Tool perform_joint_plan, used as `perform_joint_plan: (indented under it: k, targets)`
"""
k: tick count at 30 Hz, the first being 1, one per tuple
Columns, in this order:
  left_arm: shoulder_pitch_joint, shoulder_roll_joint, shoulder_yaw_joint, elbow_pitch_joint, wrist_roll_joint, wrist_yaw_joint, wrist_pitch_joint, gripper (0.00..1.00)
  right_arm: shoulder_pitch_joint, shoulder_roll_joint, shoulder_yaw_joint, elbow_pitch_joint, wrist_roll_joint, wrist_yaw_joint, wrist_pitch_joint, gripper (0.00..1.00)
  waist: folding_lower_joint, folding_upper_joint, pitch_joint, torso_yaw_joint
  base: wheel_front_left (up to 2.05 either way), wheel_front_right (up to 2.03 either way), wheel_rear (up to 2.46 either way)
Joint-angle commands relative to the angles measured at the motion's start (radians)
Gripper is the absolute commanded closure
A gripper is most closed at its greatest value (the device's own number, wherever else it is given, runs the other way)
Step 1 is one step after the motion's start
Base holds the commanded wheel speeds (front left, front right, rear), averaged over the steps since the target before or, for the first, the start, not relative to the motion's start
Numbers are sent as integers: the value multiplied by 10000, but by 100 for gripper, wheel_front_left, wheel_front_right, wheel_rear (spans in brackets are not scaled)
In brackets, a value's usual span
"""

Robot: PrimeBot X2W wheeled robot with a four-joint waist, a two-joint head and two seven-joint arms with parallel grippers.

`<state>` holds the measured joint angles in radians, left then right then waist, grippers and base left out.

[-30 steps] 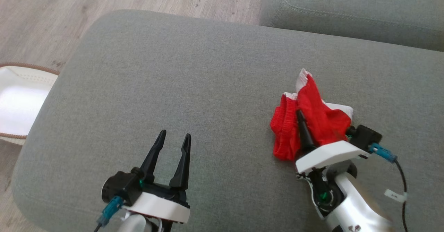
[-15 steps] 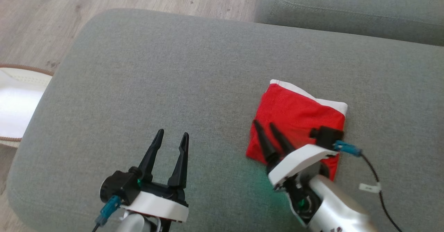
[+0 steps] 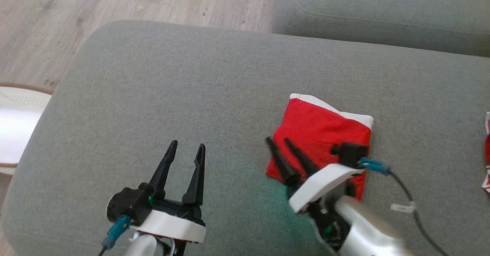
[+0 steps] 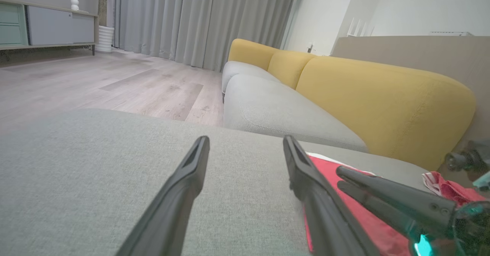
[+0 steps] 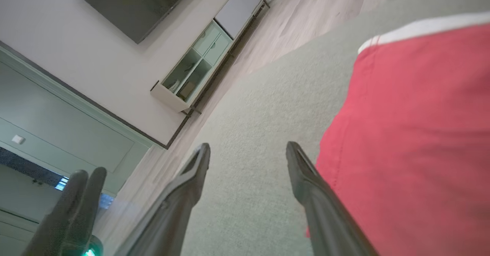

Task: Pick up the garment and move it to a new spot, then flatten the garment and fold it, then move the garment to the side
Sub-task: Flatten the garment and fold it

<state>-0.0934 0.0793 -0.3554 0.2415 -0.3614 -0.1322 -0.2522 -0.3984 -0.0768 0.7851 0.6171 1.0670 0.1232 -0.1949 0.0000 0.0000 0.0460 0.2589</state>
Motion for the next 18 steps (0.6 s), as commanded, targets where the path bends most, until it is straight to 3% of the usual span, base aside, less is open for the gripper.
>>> perform_joint_plan:
  k: [1,7,11,15,18]
  targets:
    - [-169,13,374,-409,-66,15,-95,0,-323,-135,-120,-330,-273,75,-235,0,0,0,-51,-84,0,0,0]
    - [-93,-19,638,-887,-83,15,-95,0,-108,-986,-1779,-504,-2266,75,-645,0,0,0,-135,-560,0,0,0]
    - [-87,-55,824,-1196,-32,15,-95,0,387,-1422,-3527,-1392,-4897,75,-663,0,0,0,-74,-980,0,0,0]
    - [-83,-115,998,-1454,39,15,-95,0,1521,-1012,-5307,-2558,-6659,75,-666,0,0,0,-15,-1381,0,0,0]
    - [-70,-151,1072,-1571,87,15,-95,0,2255,-720,-6008,-3299,-7624,75,-666,0,0,0,41,-1661,0,0,0]
